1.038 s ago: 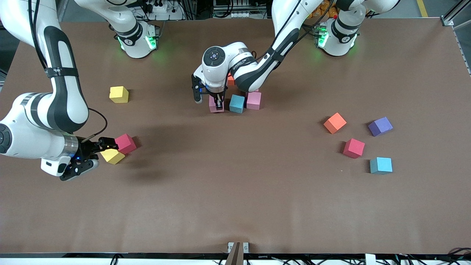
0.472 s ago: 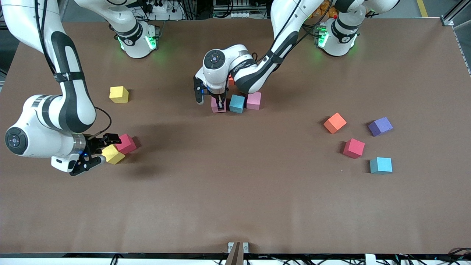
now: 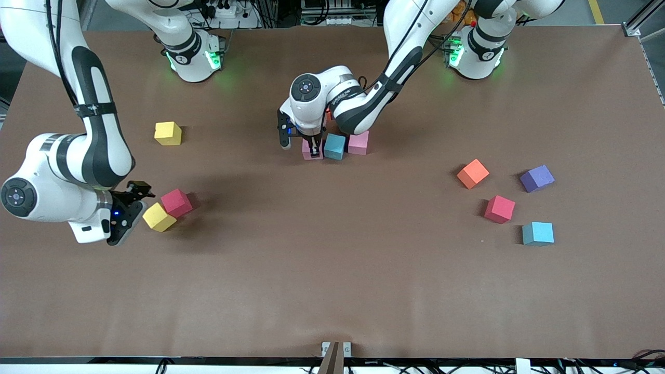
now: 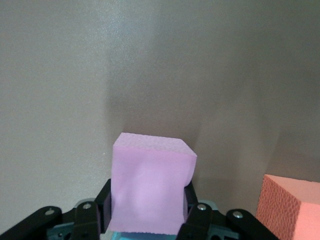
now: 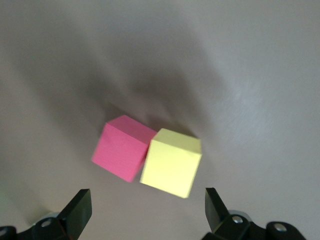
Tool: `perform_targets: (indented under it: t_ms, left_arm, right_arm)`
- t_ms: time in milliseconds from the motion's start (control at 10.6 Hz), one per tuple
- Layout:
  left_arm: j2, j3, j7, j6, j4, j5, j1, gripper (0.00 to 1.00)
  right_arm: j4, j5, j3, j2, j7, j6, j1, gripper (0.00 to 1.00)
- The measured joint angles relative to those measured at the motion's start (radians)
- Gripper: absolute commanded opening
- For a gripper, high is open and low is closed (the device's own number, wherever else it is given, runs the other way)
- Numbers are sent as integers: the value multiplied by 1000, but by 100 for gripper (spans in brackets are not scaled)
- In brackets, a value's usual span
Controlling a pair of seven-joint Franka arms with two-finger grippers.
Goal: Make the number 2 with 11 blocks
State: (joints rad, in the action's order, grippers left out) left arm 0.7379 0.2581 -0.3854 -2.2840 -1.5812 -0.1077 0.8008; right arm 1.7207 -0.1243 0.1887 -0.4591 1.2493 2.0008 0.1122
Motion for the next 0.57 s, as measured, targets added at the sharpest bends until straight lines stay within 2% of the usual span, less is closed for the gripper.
perform_targets:
  t_ms: [189, 283, 377, 566]
  left_arm:
    - [0, 0, -7, 0, 0, 0, -1, 57]
    - [0, 0, -7, 0, -1, 0, -1, 57]
    - [0, 0, -7, 0, -2, 0, -1, 57]
    - [0, 0, -7, 0, -3, 0, -1, 57]
  right_arm:
    - [9, -8, -1, -14, 267, 104, -10, 100]
    - [12, -28, -1, -20, 314, 116, -12, 100]
    - [22, -59, 0, -23, 297, 93, -17, 100]
    - [25, -78, 5, -20, 108, -11, -33, 100]
